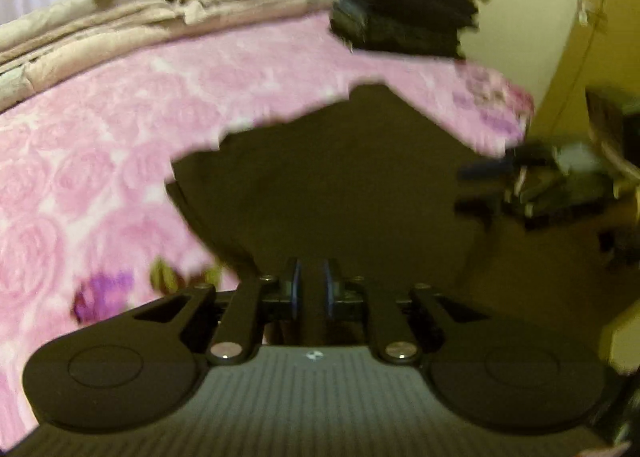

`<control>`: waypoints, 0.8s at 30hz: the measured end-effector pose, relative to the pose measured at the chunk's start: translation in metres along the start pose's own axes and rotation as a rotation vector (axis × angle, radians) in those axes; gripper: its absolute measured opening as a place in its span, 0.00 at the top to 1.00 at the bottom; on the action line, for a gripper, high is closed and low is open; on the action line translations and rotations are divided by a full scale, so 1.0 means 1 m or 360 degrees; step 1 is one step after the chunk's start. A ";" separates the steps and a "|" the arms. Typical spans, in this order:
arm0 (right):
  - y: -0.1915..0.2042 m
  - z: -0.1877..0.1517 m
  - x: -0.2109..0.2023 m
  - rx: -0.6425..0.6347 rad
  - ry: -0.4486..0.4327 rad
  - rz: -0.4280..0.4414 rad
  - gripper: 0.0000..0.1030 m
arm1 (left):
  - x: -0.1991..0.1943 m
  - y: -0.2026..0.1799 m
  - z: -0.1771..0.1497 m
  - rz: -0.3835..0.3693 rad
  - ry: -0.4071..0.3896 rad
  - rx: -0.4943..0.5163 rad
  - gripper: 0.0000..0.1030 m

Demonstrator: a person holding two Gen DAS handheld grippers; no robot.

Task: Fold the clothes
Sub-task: 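Grasp the sweater edge with the left gripper and fold it over, then grasp the folded sweater with the right gripper while the left gripper grasps its other end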

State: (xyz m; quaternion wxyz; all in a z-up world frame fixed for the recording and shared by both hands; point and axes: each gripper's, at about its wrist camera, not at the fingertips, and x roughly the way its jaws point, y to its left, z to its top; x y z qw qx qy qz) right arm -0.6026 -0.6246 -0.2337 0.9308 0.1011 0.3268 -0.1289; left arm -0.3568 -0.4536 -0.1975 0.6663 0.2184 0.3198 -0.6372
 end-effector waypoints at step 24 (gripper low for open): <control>0.018 -0.013 -0.030 -0.0633 0.0056 -0.0164 0.28 | 0.012 -0.022 -0.021 0.0188 0.0173 0.0080 0.90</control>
